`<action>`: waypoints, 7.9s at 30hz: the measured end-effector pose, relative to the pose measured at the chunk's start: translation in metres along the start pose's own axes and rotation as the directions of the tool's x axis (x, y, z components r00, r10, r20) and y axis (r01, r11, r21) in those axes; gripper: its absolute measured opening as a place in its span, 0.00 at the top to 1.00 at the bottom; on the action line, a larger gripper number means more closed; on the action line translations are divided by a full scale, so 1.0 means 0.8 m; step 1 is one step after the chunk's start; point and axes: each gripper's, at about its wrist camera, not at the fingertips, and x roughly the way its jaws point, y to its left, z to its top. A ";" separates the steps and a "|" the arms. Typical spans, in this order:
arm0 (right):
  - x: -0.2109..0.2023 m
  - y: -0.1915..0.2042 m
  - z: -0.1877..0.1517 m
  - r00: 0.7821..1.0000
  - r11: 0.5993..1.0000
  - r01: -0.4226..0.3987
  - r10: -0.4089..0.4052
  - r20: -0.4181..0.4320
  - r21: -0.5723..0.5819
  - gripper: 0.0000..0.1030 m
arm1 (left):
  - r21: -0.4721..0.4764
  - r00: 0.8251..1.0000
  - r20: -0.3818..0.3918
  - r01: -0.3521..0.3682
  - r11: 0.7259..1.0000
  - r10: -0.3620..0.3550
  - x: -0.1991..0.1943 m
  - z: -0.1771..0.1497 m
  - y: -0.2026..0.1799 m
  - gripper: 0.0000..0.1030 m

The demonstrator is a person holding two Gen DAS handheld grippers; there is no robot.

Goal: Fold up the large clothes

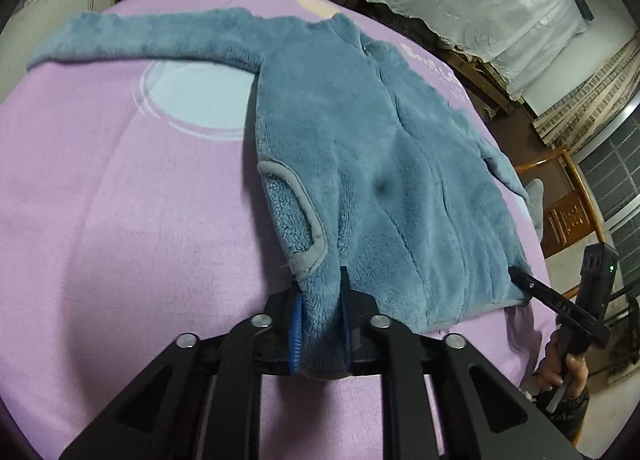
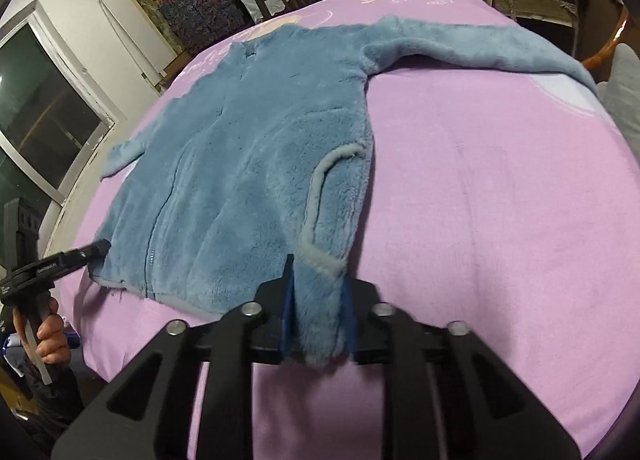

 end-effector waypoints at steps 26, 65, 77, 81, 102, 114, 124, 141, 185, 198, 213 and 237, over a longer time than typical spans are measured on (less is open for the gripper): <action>0.068 0.014 0.159 0.978 0.986 -0.162 0.155 0.142 0.035 0.48 | 0.277 0.973 0.038 -0.230 0.933 0.229 0.142 0.136 -0.105 0.19; 0.018 -0.189 0.244 0.865 0.841 0.060 -0.312 0.392 0.537 0.91 | 0.272 0.953 0.213 -0.269 0.924 0.214 0.170 0.203 -0.121 0.04; 0.034 0.006 0.298 0.902 0.975 -0.037 -0.061 0.427 0.218 0.91 | 0.283 0.941 0.272 -0.279 0.918 0.202 0.148 0.205 -0.127 0.04; 0.059 0.059 0.302 0.921 0.988 -0.066 0.007 0.390 0.138 0.91 | 0.275 0.939 0.280 -0.279 0.920 0.201 0.143 0.206 -0.125 0.04; 0.121 0.100 0.229 0.965 0.965 -0.256 0.251 0.078 0.051 0.42 | 0.198 0.961 0.197 -0.233 0.952 0.195 0.151 0.219 -0.093 0.04; 0.072 -0.017 0.235 0.971 0.982 -0.063 0.019 0.238 0.177 0.77 | 0.374 0.967 0.198 -0.225 0.900 0.160 0.146 0.212 -0.161 0.04; 0.138 -0.051 0.230 0.990 0.966 -0.099 0.071 0.124 0.237 0.81 | 0.687 0.927 0.251 -0.372 0.624 0.277 0.220 0.182 -0.258 0.04; 0.119 -0.045 0.230 0.980 0.962 -0.158 0.125 0.155 0.221 0.80 | 0.259 0.970 0.152 -0.225 0.939 0.191 0.166 0.239 -0.111 0.38; 0.136 -0.018 0.211 1.000 0.999 0.013 -0.013 0.016 -0.033 0.86 | 0.082 0.956 0.127 -0.275 0.958 0.263 0.167 0.245 -0.026 0.56; 0.071 0.008 0.201 0.994 0.999 -0.037 0.036 0.099 0.005 0.55 | -0.074 0.935 0.196 -0.286 0.955 0.295 0.066 0.217 0.041 0.26; 0.075 0.063 0.182 0.980 0.987 -0.163 0.161 0.117 0.003 0.49 | -0.445 0.914 0.173 -0.261 0.857 0.368 -0.023 0.211 0.254 0.24; 0.081 -0.011 0.183 0.964 0.959 -0.214 0.178 0.196 0.186 0.52 | 0.003 0.793 0.375 -0.518 0.855 0.479 -0.021 0.286 -0.014 0.86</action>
